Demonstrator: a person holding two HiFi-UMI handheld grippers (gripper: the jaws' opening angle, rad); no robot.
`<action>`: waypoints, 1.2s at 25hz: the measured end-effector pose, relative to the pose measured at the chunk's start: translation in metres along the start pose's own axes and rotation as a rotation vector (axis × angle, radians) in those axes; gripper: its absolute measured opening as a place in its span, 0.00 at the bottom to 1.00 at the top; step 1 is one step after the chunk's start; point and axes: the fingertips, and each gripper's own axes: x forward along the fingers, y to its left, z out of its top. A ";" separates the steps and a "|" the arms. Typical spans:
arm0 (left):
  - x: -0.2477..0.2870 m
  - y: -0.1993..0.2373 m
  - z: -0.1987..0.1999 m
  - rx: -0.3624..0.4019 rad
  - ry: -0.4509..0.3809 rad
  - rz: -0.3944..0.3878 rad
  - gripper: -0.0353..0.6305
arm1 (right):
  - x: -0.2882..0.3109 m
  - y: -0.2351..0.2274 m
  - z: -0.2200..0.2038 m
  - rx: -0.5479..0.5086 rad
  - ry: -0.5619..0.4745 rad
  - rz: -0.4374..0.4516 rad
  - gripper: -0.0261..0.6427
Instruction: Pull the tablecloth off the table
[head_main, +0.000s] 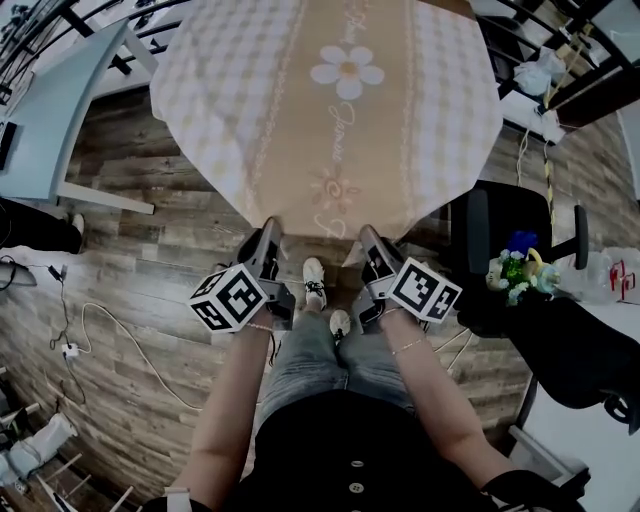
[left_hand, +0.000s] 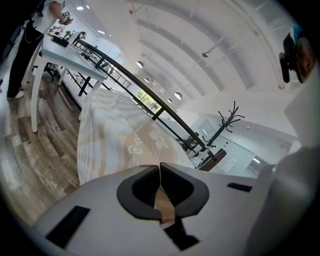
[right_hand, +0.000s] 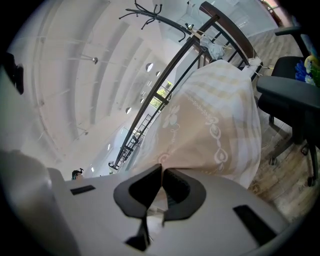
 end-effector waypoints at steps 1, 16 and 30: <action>-0.004 -0.003 -0.002 0.005 -0.001 0.000 0.08 | -0.004 0.001 0.000 0.001 -0.001 0.004 0.08; -0.068 -0.038 -0.036 0.007 -0.054 0.002 0.08 | -0.070 0.006 -0.025 -0.007 0.011 0.056 0.08; -0.103 -0.043 -0.063 0.008 -0.036 0.015 0.08 | -0.101 0.005 -0.054 -0.018 0.079 0.075 0.08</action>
